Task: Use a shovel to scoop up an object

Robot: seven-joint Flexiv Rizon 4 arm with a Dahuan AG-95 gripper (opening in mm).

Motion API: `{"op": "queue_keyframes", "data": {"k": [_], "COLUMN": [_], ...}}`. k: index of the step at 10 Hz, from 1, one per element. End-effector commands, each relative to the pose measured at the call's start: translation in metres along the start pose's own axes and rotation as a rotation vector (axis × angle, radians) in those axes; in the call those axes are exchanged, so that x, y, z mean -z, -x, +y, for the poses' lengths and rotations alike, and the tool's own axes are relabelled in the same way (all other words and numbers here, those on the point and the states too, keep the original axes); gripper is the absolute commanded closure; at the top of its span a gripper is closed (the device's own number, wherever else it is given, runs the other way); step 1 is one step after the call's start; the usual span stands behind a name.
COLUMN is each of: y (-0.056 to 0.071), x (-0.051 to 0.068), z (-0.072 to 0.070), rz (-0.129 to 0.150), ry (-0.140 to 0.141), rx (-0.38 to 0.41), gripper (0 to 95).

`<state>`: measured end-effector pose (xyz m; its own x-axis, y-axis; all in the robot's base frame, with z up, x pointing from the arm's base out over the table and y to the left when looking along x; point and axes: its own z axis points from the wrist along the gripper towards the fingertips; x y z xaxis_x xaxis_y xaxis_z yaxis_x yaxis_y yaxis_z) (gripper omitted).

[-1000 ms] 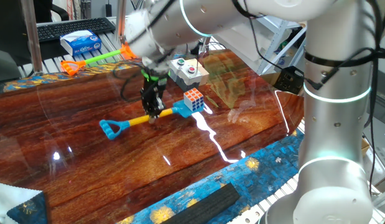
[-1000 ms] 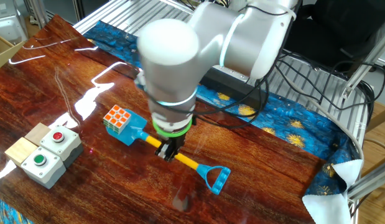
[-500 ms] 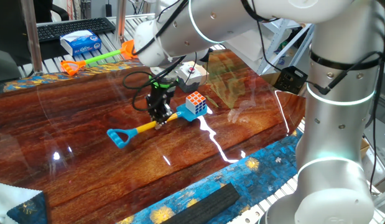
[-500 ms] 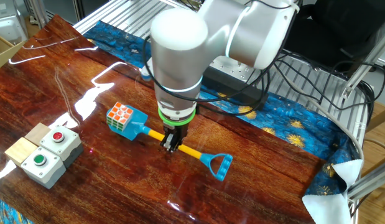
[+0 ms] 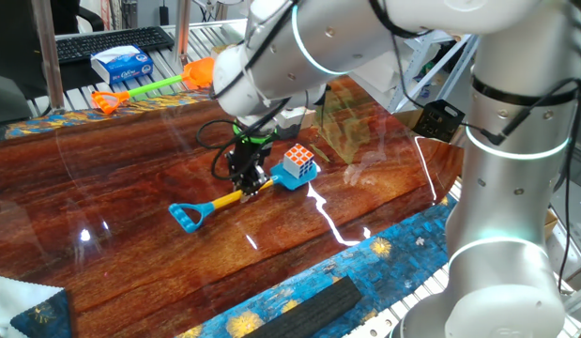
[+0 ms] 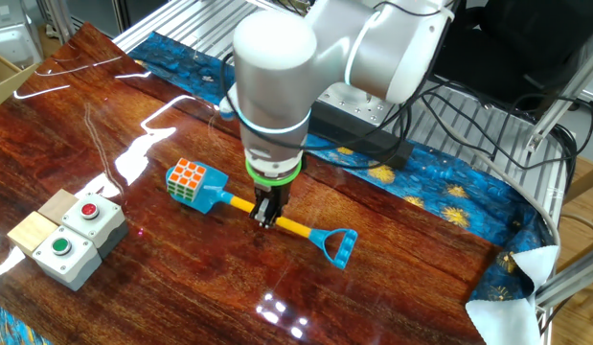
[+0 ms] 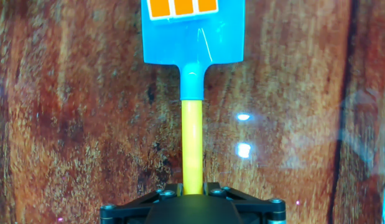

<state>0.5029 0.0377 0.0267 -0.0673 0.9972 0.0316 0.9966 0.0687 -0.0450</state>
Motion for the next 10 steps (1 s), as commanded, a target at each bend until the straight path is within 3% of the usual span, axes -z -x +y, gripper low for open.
{"op": "queue_keyframes", "data": {"k": [1,6,8,9,10], "y": [0.001,0.003,0.003,0.003,0.004], "x": [-0.003,-0.015,-0.019,-0.021,-0.021], "z": [0.002,0.003,0.003,0.003,0.003], "rz": [0.003,-0.013,-0.013,-0.011,-0.011], "ry": [0.015,0.062,0.068,0.075,0.076], "rx": [-0.058,-0.062,-0.078,-0.088,-0.093], "gripper": [95.0,95.0,95.0,76.0,76.0]}}
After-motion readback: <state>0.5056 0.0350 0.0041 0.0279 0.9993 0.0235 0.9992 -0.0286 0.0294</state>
